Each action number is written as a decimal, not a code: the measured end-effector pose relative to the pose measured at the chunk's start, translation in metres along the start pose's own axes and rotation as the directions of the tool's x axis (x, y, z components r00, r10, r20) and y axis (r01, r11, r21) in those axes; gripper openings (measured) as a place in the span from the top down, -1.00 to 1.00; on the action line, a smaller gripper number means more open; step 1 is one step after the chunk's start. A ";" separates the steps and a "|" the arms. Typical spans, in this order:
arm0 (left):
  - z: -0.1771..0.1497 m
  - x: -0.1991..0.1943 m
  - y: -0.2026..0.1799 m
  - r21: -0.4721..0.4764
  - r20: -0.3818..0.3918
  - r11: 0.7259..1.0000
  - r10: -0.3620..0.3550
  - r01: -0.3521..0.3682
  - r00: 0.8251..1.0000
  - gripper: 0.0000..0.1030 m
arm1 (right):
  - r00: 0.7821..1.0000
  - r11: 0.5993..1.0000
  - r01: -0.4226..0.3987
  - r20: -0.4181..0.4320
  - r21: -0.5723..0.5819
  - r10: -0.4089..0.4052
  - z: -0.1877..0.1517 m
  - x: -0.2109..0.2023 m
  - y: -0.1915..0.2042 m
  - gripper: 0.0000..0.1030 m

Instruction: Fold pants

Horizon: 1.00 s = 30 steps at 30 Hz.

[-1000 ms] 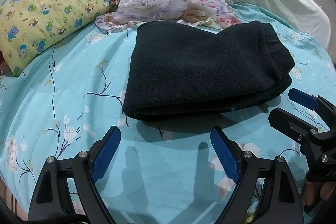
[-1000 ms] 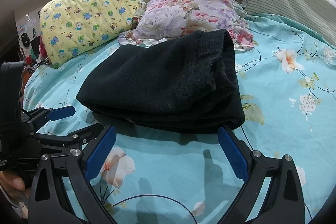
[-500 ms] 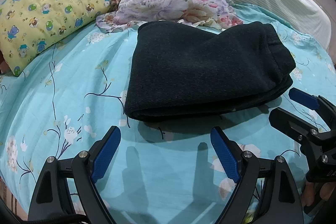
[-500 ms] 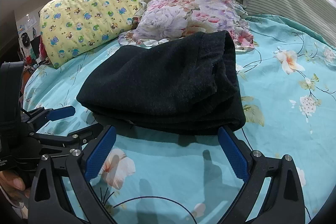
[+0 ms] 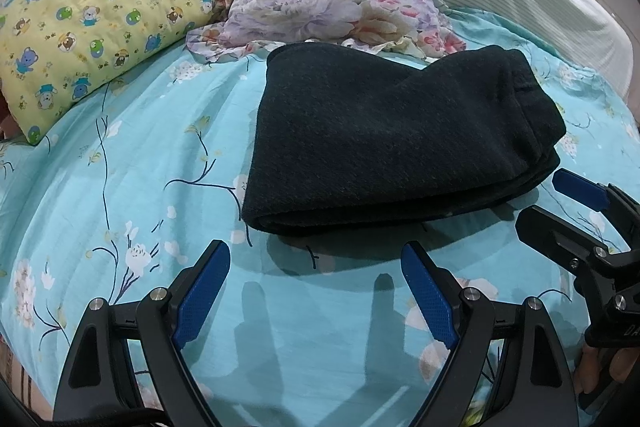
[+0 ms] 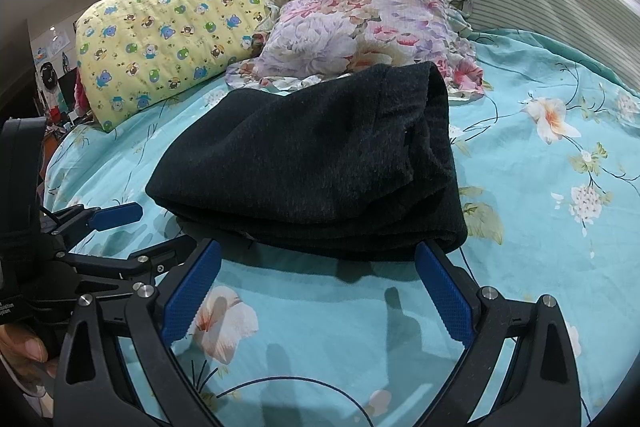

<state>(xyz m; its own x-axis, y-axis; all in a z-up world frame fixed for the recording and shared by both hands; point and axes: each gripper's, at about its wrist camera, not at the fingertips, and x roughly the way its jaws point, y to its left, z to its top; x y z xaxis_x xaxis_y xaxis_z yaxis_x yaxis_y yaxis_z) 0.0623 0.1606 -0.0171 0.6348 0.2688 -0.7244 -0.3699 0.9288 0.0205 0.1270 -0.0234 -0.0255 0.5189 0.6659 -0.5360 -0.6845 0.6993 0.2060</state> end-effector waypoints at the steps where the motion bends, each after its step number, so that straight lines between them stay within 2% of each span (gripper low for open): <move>1: 0.000 0.000 0.000 -0.001 0.000 1.000 -0.001 0.001 1.000 -0.71 | 1.000 1.000 0.001 0.001 0.000 -0.001 0.001 -0.001 0.000 -0.89; 30: 0.008 -0.003 0.002 -0.030 0.012 1.000 -0.002 0.002 1.000 -0.71 | 1.000 1.000 0.004 0.009 -0.003 -0.004 0.012 0.001 -0.007 -0.90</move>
<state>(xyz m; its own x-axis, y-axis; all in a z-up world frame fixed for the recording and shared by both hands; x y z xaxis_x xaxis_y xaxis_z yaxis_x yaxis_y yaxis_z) 0.0653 0.1635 -0.0096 0.6437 0.2702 -0.7160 -0.3885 0.9214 -0.0015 0.1383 -0.0246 -0.0171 0.5265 0.6651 -0.5296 -0.6835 0.7016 0.2015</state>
